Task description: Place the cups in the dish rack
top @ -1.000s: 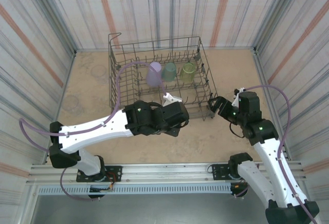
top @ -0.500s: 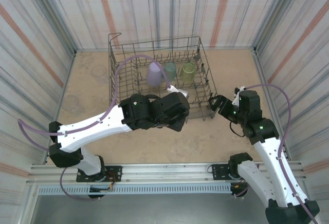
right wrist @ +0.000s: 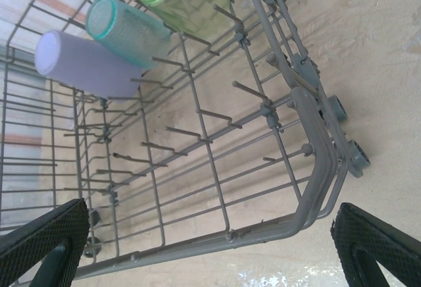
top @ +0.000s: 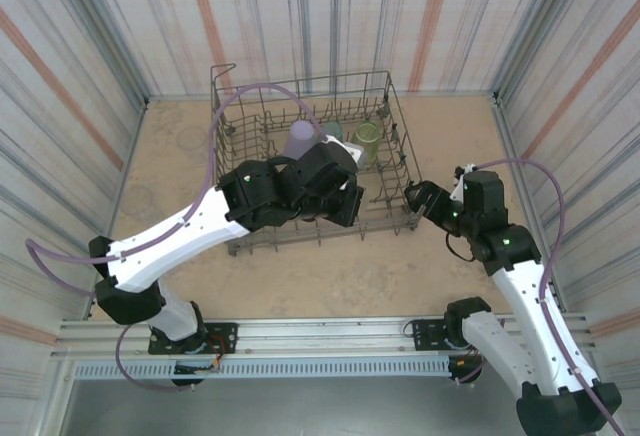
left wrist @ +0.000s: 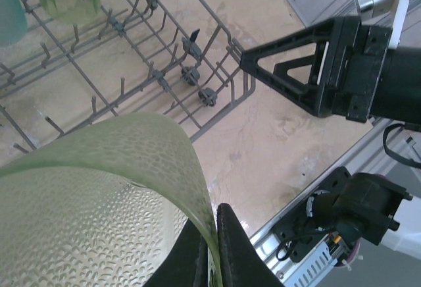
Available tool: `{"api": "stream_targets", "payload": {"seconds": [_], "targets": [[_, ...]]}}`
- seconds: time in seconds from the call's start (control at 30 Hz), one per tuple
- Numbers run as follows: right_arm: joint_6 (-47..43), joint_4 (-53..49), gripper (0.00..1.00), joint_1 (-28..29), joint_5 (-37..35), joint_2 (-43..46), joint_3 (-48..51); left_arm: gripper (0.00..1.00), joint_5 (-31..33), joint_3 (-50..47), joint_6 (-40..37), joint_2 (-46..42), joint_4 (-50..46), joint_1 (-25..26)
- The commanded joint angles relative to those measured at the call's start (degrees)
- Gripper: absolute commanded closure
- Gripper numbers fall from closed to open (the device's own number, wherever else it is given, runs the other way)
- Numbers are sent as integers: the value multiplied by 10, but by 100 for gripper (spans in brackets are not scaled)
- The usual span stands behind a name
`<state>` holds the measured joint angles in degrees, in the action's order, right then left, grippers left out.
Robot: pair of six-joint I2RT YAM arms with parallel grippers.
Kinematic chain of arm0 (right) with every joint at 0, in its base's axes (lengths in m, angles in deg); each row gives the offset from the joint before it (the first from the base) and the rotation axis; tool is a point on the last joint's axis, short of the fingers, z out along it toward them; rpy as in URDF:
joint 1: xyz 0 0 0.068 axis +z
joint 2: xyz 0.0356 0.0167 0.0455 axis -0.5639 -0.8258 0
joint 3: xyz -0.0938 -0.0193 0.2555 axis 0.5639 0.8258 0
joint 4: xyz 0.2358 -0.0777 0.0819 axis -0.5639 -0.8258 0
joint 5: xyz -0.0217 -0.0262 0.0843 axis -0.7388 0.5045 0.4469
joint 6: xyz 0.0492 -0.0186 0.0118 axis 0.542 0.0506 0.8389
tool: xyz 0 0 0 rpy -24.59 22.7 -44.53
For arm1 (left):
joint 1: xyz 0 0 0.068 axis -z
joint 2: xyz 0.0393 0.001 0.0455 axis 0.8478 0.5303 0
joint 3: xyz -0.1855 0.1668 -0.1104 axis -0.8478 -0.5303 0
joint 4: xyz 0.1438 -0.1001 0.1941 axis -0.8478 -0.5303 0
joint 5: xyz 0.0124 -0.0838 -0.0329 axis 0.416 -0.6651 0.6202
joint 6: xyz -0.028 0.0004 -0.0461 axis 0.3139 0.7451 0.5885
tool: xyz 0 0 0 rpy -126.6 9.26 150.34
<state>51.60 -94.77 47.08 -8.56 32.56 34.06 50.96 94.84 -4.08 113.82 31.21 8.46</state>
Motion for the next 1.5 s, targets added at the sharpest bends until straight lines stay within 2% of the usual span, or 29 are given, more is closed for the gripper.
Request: {"api": "stream_targets", "payload": {"seconds": [0.0, 0.2, 0.47, 0.8, 1.07, 1.23, 1.47], "targets": [[0, 12, 1, 2, -4, -3, -17, 100, -27, 21, -32, 0, 23, -22], [-2, 25, 1, 3, 9, -29, -29, 100, -47, 4, -52, -17, 76, -61], [3, 63, 1, -1, 46, -85, -50, 100, -102, -32, -56, -28, 135, -143], [56, 180, 1, 2, 112, -153, -56, 100, -190, -99, -40, -52, 231, -237], [87, 267, 1, 18, 149, -200, -63, 100, -327, -192, 71, -69, 348, -340], [109, 326, 1, 29, 165, -219, -58, 100, -380, -241, 132, -73, 428, -379], [153, 406, 1, 37, 197, -246, -56, 100, -474, -319, 239, -64, 593, -413]]}}
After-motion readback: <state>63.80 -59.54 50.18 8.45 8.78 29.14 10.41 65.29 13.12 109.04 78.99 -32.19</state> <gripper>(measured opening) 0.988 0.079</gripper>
